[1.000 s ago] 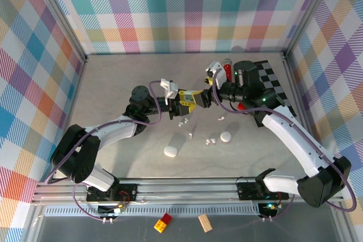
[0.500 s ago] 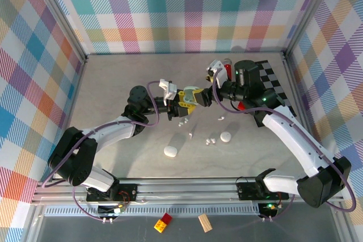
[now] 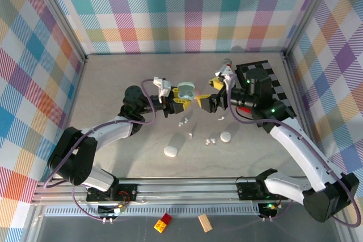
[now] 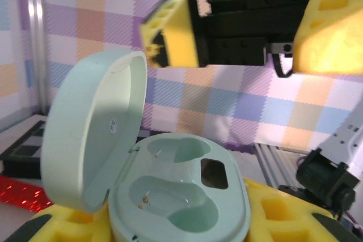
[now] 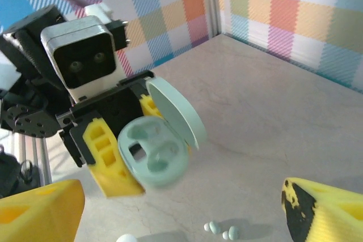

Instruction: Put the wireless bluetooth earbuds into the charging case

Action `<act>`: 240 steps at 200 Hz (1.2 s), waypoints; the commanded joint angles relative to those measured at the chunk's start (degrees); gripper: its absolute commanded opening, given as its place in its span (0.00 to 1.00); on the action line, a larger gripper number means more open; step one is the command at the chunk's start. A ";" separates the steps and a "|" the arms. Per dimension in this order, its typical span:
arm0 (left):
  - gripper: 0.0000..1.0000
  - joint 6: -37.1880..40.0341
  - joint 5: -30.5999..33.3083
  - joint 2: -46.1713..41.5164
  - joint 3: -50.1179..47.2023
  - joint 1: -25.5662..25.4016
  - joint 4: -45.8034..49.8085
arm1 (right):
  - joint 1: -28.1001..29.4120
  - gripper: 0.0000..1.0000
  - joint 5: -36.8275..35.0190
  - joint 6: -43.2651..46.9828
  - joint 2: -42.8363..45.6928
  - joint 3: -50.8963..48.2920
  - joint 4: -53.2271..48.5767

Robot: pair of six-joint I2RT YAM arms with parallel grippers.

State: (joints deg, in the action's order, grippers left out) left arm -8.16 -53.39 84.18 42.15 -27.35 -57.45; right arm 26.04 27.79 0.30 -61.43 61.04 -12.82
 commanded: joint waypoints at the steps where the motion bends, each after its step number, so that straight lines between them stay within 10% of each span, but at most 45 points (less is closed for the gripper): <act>1: 0.29 -2.27 0.27 -1.86 -2.58 2.87 -5.65 | -4.98 0.89 1.91 -12.89 2.58 -6.02 11.50; 119: 0.29 -1.16 1.94 -8.26 -7.13 8.11 -3.08 | -1.65 0.72 -0.41 -34.68 -27.06 -9.41 8.95; 240: 0.28 3.04 3.31 -11.14 -7.87 8.11 2.84 | 4.89 0.55 -1.38 -37.63 -45.24 -1.65 12.12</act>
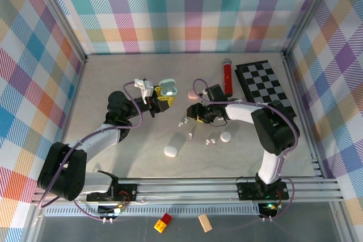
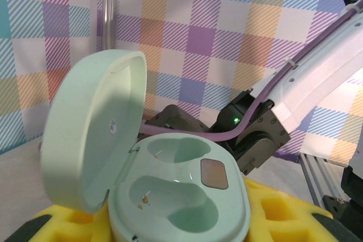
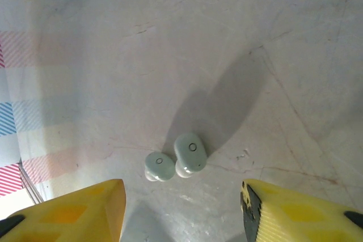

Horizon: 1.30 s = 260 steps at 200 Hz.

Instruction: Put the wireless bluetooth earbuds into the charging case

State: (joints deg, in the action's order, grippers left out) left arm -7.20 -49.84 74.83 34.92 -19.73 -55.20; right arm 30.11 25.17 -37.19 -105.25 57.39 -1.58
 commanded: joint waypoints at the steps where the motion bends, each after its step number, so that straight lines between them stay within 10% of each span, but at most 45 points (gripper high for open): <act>1: 0.28 2.09 -0.24 -1.79 -0.64 0.48 0.61 | 0.91 0.55 1.26 -0.15 -1.52 2.02 0.84; 260: 0.27 1.31 -0.60 -1.61 0.33 0.48 1.43 | 3.14 0.49 3.04 3.62 -7.07 7.30 -2.93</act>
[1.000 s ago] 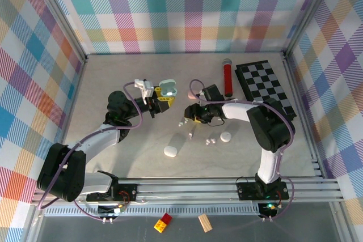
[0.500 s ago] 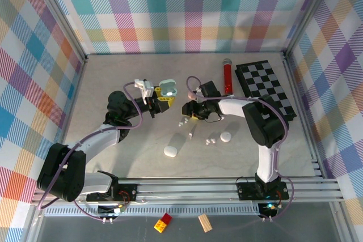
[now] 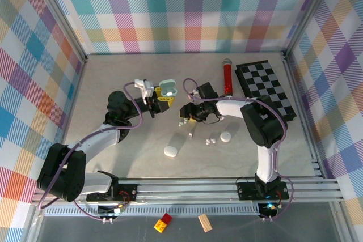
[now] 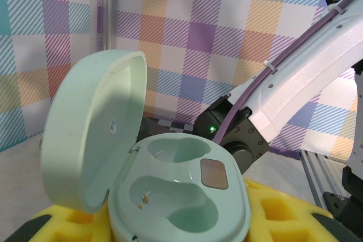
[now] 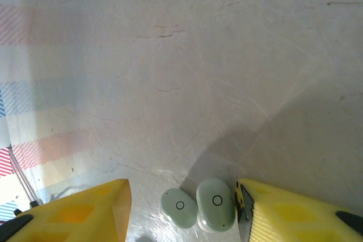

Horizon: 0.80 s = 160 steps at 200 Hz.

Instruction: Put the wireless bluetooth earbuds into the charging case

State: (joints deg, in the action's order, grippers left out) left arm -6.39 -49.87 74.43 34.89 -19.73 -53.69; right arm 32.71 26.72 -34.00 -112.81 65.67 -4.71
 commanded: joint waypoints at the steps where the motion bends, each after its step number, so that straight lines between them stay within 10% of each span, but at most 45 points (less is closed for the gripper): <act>1: 0.27 0.50 -0.58 -1.22 0.35 0.48 -0.09 | 0.52 0.50 1.49 0.43 0.49 -0.98 0.21; 160: 0.27 0.94 -0.76 -1.57 0.04 0.48 0.42 | 0.59 0.30 -0.31 1.40 -3.01 1.36 -3.35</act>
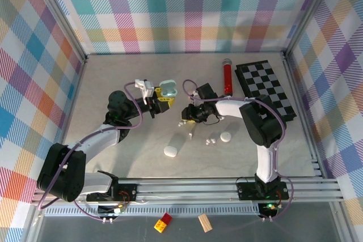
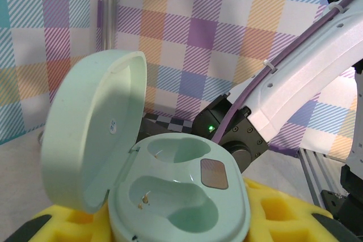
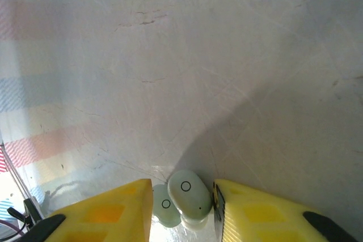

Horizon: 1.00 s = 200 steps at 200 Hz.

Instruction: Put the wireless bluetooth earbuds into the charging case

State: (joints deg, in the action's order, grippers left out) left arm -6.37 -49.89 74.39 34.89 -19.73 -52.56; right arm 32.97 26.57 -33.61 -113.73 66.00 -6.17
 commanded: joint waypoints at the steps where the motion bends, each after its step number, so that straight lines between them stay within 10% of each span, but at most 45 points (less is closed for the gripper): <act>1: 0.27 0.92 -0.74 -1.53 0.02 0.48 -0.71 | 0.33 0.30 -0.18 1.04 -2.10 1.00 -1.90; 110: 0.27 1.54 -0.25 -1.44 -0.18 0.53 -0.53 | 0.34 0.19 -6.74 0.27 2.68 -1.05 -2.84; 200: 0.27 4.75 3.12 -1.09 -0.70 0.06 0.03 | 0.34 0.19 -31.30 -5.19 15.19 -8.66 -6.86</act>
State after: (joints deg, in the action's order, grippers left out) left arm -3.99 -48.07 74.39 34.89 -19.73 -52.36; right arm 33.04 5.17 -35.83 -101.71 59.13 -10.17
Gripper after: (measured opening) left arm 0.354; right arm 0.190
